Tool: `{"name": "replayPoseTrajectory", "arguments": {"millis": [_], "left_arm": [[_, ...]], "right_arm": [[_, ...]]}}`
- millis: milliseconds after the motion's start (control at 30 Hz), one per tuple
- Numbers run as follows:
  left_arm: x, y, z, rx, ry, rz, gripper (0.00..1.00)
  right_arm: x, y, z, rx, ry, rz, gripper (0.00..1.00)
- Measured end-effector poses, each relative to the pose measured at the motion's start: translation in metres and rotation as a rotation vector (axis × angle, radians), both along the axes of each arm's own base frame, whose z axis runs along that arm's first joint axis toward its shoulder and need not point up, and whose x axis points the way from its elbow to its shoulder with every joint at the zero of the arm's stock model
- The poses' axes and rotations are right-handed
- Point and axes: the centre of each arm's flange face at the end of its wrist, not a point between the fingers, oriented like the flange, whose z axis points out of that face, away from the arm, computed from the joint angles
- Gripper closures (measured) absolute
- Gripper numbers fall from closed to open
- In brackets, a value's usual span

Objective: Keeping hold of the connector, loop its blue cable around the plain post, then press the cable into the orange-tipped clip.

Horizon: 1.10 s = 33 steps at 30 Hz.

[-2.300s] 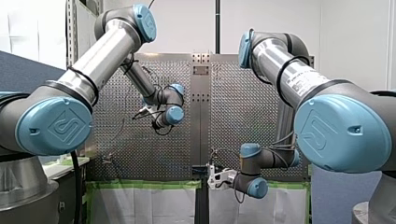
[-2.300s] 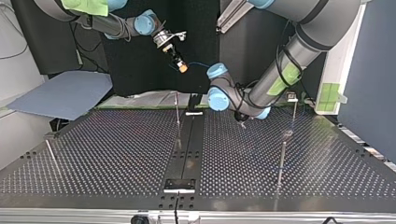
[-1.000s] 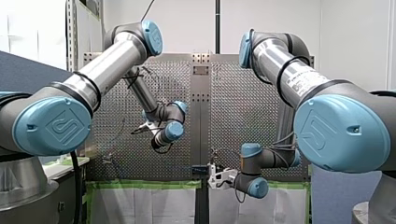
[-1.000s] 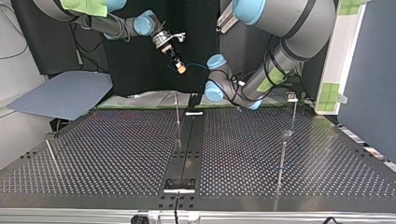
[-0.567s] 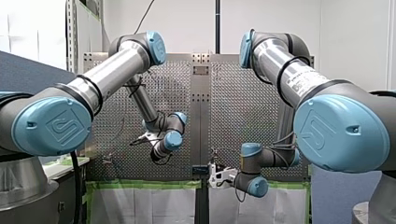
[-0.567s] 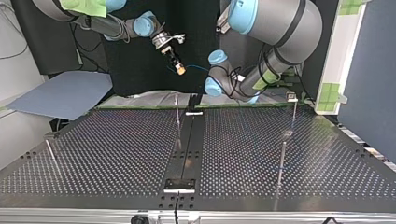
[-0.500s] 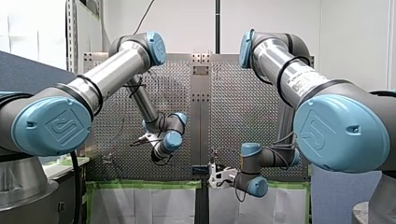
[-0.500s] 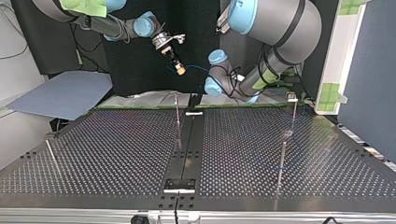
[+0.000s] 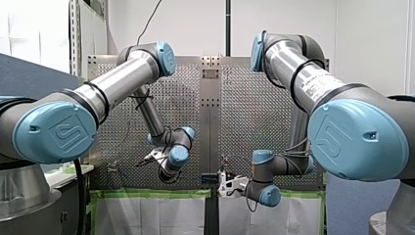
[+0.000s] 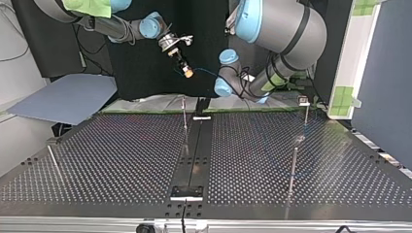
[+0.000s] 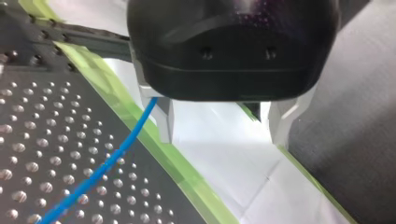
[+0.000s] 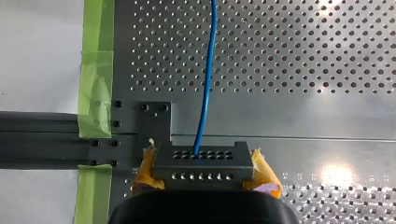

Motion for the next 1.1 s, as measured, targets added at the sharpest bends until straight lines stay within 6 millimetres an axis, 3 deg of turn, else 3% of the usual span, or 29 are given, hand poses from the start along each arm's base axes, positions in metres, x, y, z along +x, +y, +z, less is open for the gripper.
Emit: {"name": "replayPoseTrajectory", "arguments": {"millis": [1100], "left_arm": [[0.027, -0.008, -0.013, -0.512, -0.107, -0.016, 0.0]], "right_arm": [[-0.007, -0.017, 0.001, -0.002, 0.01, -0.042, 1.0]]}}
